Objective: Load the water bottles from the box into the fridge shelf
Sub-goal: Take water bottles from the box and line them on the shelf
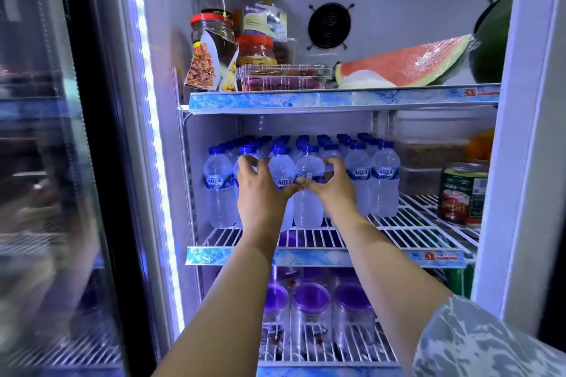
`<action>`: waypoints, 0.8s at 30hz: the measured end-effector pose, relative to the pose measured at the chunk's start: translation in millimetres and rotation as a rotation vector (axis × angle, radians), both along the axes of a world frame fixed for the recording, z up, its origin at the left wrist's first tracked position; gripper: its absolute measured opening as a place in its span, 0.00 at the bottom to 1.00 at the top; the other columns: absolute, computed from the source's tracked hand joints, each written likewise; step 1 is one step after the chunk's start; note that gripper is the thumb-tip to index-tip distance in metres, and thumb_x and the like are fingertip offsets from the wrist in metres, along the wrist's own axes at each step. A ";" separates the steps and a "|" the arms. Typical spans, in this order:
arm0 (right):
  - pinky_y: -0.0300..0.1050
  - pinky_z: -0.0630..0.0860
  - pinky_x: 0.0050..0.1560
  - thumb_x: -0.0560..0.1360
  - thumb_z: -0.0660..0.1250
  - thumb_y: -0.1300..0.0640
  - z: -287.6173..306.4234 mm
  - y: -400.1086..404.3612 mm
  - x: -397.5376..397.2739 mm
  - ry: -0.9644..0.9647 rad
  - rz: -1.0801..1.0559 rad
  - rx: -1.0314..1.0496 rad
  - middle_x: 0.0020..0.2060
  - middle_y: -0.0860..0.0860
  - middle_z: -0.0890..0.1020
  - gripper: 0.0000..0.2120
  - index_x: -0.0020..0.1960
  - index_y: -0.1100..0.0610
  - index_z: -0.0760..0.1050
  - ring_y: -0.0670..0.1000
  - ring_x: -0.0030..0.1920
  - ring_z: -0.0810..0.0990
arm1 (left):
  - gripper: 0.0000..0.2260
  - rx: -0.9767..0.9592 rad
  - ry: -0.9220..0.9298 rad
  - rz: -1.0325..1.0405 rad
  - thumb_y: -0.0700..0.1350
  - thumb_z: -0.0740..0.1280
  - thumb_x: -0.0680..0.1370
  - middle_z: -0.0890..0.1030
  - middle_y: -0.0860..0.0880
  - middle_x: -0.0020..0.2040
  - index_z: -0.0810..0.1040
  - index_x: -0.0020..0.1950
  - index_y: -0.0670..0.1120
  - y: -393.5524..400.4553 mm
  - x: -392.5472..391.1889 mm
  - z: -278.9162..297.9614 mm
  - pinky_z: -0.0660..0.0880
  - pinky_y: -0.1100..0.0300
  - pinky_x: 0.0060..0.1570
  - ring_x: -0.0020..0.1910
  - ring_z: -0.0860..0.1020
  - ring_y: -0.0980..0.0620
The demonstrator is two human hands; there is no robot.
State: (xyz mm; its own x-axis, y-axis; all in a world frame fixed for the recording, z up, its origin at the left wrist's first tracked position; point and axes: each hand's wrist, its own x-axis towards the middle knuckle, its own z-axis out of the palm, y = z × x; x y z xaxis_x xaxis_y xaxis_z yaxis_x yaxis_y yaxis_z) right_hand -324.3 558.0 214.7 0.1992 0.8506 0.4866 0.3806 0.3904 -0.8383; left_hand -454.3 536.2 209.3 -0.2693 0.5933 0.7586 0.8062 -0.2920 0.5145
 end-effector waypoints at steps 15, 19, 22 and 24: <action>0.50 0.70 0.63 0.71 0.73 0.48 11.3 -10.4 -6.4 -0.182 -0.101 0.096 0.66 0.58 0.70 0.33 0.71 0.56 0.65 0.57 0.67 0.69 | 0.26 -0.069 0.054 0.015 0.55 0.69 0.75 0.68 0.49 0.61 0.67 0.70 0.51 -19.0 -14.2 -18.2 0.71 0.56 0.33 0.58 0.72 0.48; 0.47 0.68 0.65 0.75 0.69 0.53 32.6 -14.1 -12.8 -0.420 -0.242 0.363 0.61 0.56 0.74 0.22 0.67 0.56 0.72 0.58 0.65 0.69 | 0.14 -0.036 -0.003 0.080 0.51 0.66 0.76 0.74 0.49 0.57 0.76 0.60 0.50 -34.6 -32.4 -37.8 0.69 0.57 0.36 0.57 0.74 0.47; 0.45 0.66 0.66 0.78 0.64 0.54 49.7 -9.3 -21.4 -0.587 -0.153 0.370 0.61 0.53 0.77 0.18 0.67 0.54 0.73 0.54 0.67 0.67 | 0.09 -0.111 -0.004 0.105 0.49 0.63 0.77 0.77 0.48 0.53 0.79 0.53 0.49 -42.9 -44.6 -51.6 0.69 0.57 0.38 0.52 0.76 0.45; 0.47 0.66 0.68 0.79 0.63 0.53 59.0 0.4 -27.4 -0.695 -0.086 0.312 0.62 0.53 0.78 0.19 0.69 0.52 0.71 0.55 0.68 0.67 | 0.09 -0.153 0.033 0.117 0.50 0.62 0.77 0.80 0.48 0.50 0.80 0.49 0.48 -43.6 -47.6 -55.6 0.71 0.56 0.39 0.48 0.78 0.44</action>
